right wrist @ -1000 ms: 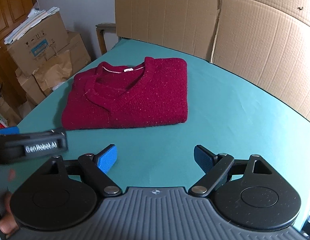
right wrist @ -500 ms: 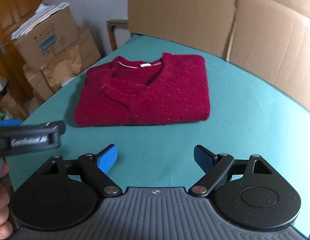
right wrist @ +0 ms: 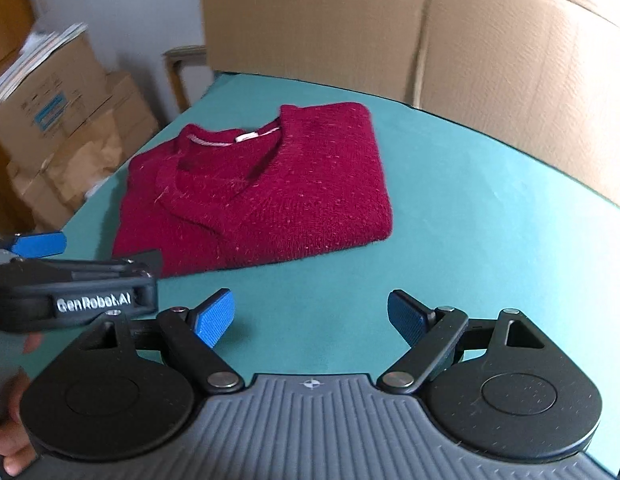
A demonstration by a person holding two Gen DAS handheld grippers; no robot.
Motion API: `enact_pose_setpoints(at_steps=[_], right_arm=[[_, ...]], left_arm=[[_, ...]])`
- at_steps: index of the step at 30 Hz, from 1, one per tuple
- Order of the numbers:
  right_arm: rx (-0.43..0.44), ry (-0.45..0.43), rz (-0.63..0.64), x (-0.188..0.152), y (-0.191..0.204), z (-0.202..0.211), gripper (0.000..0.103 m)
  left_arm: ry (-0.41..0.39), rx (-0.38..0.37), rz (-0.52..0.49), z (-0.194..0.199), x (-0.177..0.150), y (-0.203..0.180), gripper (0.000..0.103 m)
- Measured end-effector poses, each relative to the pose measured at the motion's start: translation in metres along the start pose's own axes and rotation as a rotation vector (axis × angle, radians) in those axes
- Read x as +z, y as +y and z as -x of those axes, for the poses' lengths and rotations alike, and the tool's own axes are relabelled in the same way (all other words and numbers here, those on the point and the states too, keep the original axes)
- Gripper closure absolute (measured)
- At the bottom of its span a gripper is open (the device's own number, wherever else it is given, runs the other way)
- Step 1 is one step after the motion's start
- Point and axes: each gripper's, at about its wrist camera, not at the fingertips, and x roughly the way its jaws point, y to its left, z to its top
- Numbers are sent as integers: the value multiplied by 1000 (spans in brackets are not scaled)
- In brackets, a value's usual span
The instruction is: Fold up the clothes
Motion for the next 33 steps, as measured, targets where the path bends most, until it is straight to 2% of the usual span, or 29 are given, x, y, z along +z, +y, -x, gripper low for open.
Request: enact_pose_setpoints(at_steps=[4,7,12,17,24,29,33], right_arm=[[-78,-22,-125,-2,6,0,17],[-148,-17,-158,-2,21,-7,17],[-182,-14,-195,-3,44,-11,17],[-204,-13,-247,-1,56,-13,17],[-233,-7,-281,-1,62,-14,17],[-244,-7,-280,-1,63,-13,17],[-249,-8,-280,-3,61,-10,17]], left_arm=[[-17,-59,-101,-9,12,9,1],[-1,-96,-142,-21,19,18,1],[-5,-129,-200,-30,22,31,1],[7,-174,-213,-36,25,48,1],[9,-183,-250,-35,22,55,1],[54,-217,-223,-37,20,61,1],[59,-210,-208,-35,17,57,1]])
